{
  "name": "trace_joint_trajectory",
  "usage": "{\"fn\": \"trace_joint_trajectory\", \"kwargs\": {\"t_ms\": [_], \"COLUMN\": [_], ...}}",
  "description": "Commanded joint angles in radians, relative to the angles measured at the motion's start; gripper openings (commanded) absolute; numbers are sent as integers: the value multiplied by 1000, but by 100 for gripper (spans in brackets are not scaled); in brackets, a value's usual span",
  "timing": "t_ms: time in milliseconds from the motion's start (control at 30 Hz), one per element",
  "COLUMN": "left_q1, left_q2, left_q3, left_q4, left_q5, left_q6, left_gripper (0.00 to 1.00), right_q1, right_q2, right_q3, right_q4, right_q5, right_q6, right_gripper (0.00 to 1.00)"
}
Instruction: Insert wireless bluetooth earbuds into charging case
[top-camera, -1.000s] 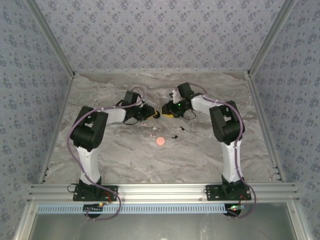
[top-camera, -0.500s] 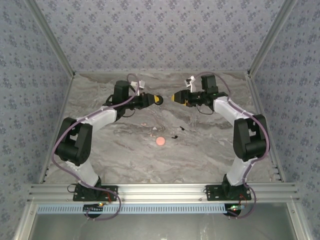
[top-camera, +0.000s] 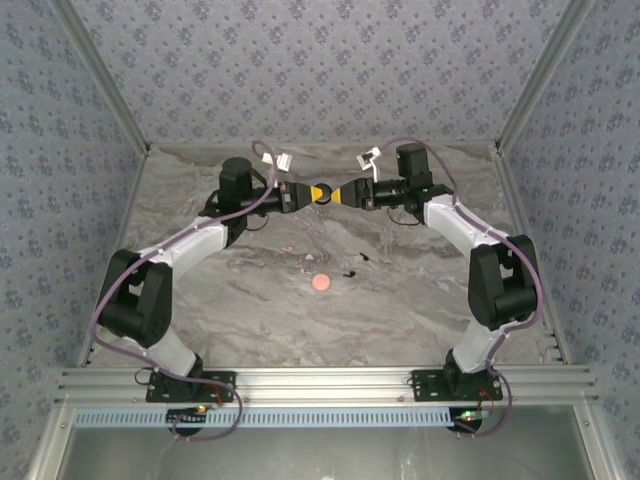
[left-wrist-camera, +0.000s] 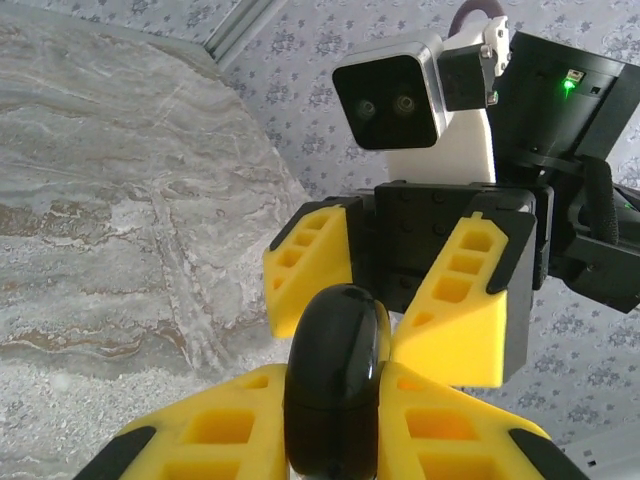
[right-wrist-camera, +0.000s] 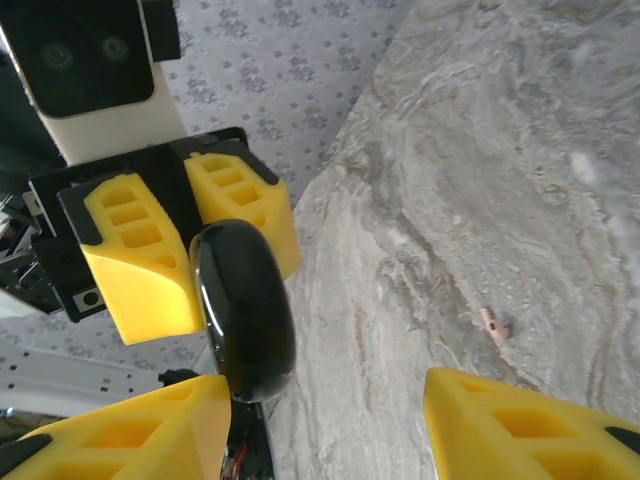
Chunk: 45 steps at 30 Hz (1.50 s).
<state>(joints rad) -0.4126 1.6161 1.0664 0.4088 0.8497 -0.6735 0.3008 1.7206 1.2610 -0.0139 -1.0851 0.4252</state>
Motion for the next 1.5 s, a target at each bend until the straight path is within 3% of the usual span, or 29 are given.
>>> {"fn": "trace_joint_trajectory", "kwargs": {"t_ms": [0, 400, 867, 1033, 1467], "left_q1": [-5, -28, -31, -31, -34], "left_q2": [-32, -40, -39, -55, -62], "left_q3": [-6, 6, 18, 1, -54], "left_q4": [33, -9, -57, -56, 87], "left_q5": [30, 46, 29, 3, 6], "left_q6": [29, 67, 84, 80, -14], "left_gripper": [20, 21, 24, 39, 48], "right_q1": [17, 31, 29, 24, 27], "right_q2": [-36, -32, -45, -68, -86], "right_q3": [21, 47, 45, 35, 23], "right_q4": [25, 27, -8, 18, 88], "right_q5": [-48, -59, -32, -17, -22], "right_q6": [-22, -24, -42, -17, 45], "right_gripper": [55, 43, 19, 18, 19]}}
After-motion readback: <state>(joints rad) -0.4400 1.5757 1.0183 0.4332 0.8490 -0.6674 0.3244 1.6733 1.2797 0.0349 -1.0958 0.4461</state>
